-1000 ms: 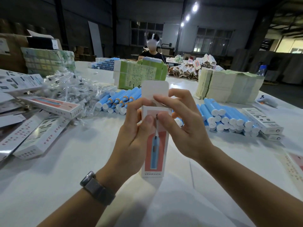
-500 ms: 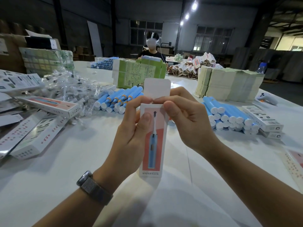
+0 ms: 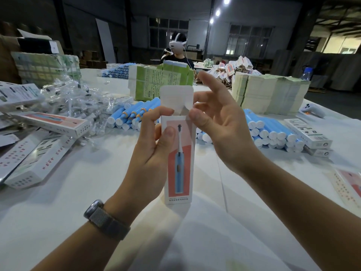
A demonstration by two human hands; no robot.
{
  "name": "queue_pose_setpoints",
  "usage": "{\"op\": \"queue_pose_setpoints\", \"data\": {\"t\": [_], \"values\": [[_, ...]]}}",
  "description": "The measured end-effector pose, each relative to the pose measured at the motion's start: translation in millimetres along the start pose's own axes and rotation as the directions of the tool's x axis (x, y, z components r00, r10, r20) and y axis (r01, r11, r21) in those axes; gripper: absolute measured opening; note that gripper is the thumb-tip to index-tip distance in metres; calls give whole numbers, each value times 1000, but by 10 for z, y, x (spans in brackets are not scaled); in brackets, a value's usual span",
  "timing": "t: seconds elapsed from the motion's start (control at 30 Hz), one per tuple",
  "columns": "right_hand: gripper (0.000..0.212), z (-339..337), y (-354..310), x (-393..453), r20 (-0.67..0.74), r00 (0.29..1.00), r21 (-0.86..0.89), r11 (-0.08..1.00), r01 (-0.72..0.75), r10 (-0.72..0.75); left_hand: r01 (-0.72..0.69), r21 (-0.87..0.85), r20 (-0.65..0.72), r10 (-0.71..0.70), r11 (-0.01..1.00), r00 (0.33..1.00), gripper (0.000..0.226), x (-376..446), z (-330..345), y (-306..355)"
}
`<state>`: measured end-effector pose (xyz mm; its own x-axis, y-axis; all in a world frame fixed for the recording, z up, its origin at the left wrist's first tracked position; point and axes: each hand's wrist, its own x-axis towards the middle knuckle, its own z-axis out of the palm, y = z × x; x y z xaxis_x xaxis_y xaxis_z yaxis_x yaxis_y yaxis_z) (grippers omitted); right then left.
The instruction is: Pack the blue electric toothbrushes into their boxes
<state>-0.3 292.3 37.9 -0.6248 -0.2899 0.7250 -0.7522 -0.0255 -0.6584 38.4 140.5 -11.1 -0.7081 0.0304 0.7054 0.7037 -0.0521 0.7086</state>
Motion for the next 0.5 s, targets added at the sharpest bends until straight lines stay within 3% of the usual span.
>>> {"op": "queue_pose_setpoints", "data": {"t": [0.2, 0.3, 0.4, 0.5], "values": [[19, -71, -60, 17, 148, 987, -49, 996, 73, -65, -11, -137, 12, 12, 991, 1000, 26, 25, 2, -23], [7, -37, -83, -5, 138, 990, -26, 999, 39, -36, -38, -84, 13, 39, 996, 999, 24, 23, 12, -54], [9, 12, -94, 6, 59, 996, -61, 996, 66, -62, -53, -12, 18, 54, 998, 998, 25, 6, 24, -59], [13, 16, -85, 12, 69, 998, -67, 998, 15, -10, -64, -3, 14, 64, 998, 998, 24, 7, 39, -42]]}}
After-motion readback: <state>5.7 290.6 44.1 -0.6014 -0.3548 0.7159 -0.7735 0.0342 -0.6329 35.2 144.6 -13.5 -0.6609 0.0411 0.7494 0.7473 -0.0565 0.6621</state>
